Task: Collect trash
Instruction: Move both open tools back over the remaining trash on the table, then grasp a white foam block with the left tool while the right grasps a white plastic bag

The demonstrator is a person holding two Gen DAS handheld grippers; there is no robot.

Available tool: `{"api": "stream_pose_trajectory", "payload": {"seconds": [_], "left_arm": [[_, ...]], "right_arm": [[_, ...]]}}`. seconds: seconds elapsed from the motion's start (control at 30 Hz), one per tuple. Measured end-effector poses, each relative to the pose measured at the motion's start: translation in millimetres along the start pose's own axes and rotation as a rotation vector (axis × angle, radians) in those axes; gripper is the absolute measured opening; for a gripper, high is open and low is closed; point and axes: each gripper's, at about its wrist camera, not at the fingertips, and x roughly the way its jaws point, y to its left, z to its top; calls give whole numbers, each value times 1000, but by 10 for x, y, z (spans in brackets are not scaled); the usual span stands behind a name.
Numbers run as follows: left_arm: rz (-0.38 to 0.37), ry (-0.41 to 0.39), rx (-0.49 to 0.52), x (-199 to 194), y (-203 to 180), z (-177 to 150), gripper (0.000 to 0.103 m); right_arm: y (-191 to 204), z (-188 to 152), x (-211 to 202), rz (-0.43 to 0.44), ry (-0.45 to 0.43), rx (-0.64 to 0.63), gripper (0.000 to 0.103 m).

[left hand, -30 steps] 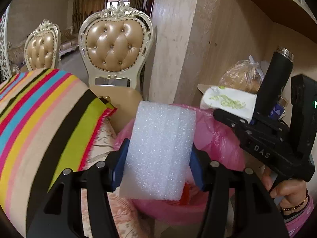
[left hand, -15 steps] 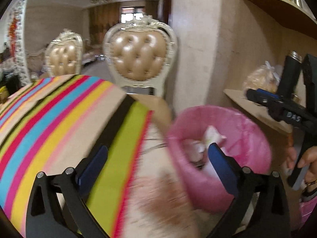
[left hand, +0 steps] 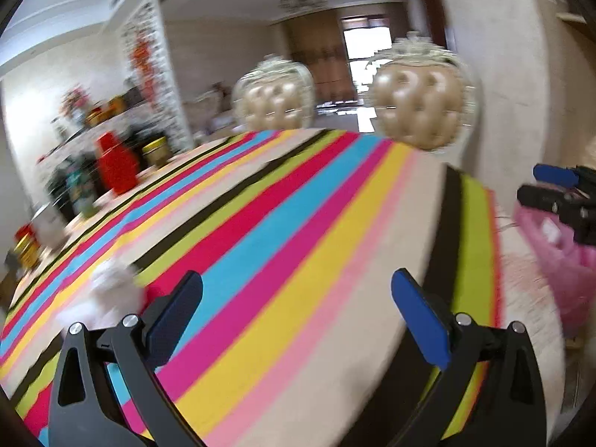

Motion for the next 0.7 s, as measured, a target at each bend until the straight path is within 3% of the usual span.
{"api": "stream_pose_trajectory", "payload": {"seconds": [0.27, 0.37, 0.5, 0.57, 0.7], "left_arm": [[194, 53, -182, -188, 1348, -344, 98], [349, 55, -242, -216, 1936, -381, 98], [529, 51, -415, -276, 2759, -547, 98], [571, 47, -478, -330, 3019, -677, 98], [573, 58, -576, -418, 3390, -957, 98]], "right_arm": [[1328, 196, 539, 230, 65, -126, 76], [1755, 282, 742, 284, 101, -138, 76], [2188, 365, 970, 324, 135, -139, 77], [2404, 408, 1103, 333, 149, -148, 78], [2788, 474, 1384, 340, 186, -131, 79]]}}
